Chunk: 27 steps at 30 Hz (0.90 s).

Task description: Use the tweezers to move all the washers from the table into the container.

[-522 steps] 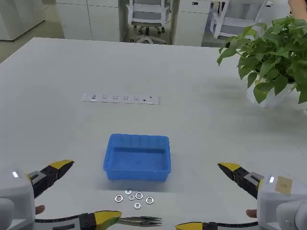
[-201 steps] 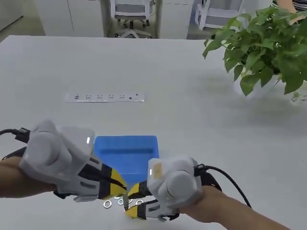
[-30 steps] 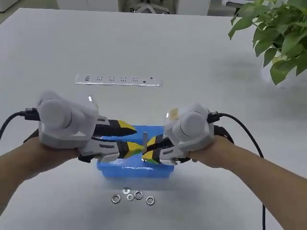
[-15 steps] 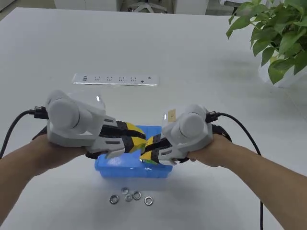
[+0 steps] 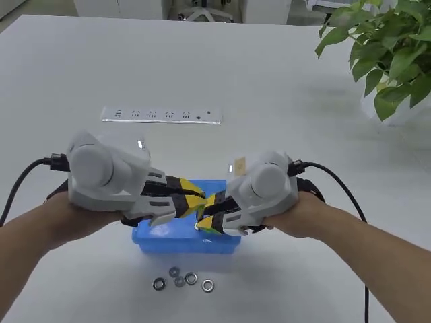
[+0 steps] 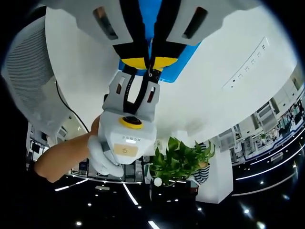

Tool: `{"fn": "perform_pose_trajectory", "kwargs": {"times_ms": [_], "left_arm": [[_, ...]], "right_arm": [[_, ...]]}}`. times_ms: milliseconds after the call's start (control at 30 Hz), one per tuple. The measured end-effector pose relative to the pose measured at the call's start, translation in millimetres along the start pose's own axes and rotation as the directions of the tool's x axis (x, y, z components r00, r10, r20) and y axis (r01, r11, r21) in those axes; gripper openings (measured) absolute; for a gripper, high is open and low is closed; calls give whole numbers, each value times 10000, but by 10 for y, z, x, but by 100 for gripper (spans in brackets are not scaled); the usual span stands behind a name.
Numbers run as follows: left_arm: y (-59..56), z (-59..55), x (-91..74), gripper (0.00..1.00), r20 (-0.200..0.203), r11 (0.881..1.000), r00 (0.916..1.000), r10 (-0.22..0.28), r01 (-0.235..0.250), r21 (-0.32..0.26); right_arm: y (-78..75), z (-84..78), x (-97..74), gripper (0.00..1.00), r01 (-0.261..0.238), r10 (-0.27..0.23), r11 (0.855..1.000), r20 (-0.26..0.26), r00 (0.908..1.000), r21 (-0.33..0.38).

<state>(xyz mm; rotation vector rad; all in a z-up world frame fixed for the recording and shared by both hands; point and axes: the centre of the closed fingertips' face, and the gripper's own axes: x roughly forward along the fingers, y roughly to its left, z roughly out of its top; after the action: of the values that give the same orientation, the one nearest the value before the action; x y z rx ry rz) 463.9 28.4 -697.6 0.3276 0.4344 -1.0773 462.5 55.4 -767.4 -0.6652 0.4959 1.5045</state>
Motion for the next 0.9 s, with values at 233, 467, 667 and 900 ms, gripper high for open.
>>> {"fn": "perform_pose_trajectory", "kwargs": {"times_ms": [233,467,667,900], "left_arm": [[6,0,-3,6,-51,9999,9999,94,-93,137],[-11,1,-4,6,-120,9997,9999,108,-105,198],[-37,24,-4,6,-148,9996,9998,108,-104,263],[-67,87,-23,6,-88,9994,9998,174,-171,312]], "right_arm": [[-23,34,-59,14,249,-251,9996,133,9996,148],[-60,88,-167,17,546,-552,9982,217,9982,253],[-53,133,-266,19,725,-733,9970,269,9969,274],[-11,131,-387,22,933,-941,9951,244,9953,338]]}}
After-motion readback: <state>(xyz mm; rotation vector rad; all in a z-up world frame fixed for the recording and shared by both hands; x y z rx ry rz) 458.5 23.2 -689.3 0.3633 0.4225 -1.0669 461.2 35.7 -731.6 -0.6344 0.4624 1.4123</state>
